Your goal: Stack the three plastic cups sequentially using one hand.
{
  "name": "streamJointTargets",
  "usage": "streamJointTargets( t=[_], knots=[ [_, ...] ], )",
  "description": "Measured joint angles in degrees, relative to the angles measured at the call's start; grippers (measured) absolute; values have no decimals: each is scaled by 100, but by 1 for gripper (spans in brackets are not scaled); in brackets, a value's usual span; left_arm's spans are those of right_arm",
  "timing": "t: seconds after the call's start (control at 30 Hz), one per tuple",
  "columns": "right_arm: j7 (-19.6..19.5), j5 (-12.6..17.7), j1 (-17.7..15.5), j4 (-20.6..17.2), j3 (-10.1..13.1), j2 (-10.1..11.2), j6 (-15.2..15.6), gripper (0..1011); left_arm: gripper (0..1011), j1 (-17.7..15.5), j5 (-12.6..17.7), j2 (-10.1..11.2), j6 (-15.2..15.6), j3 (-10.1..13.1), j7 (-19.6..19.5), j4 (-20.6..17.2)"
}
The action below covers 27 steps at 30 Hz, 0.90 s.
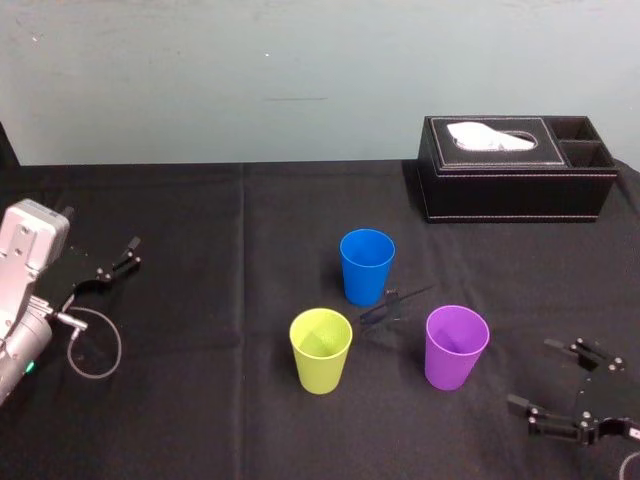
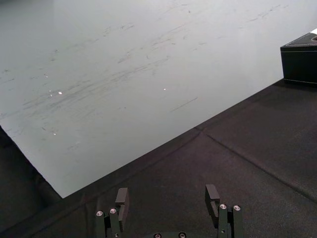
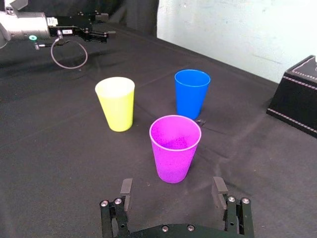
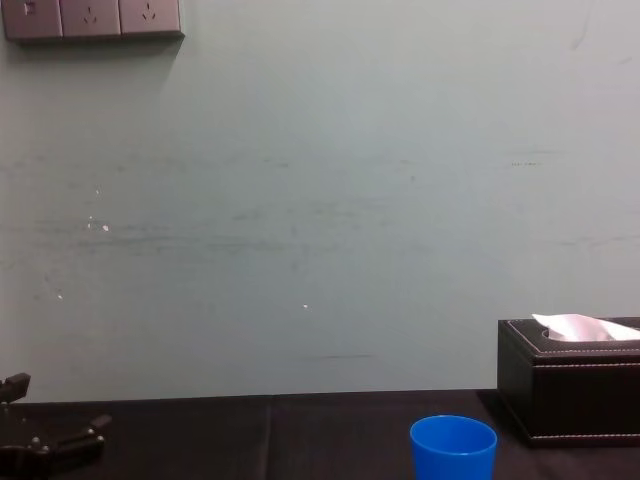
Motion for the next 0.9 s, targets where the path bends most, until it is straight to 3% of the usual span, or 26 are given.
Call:
streamJointTargets(
  t=[0.47, 0.9],
  knots=[
    [-36, -176, 406, 230, -420, -318, 136, 1004, 1010, 0, 1, 0, 0, 0, 0, 0],
    [-147, -261, 756, 321, -672, -509, 277, 1004, 1010, 0, 0, 0, 0, 0, 0, 0]
  ],
)
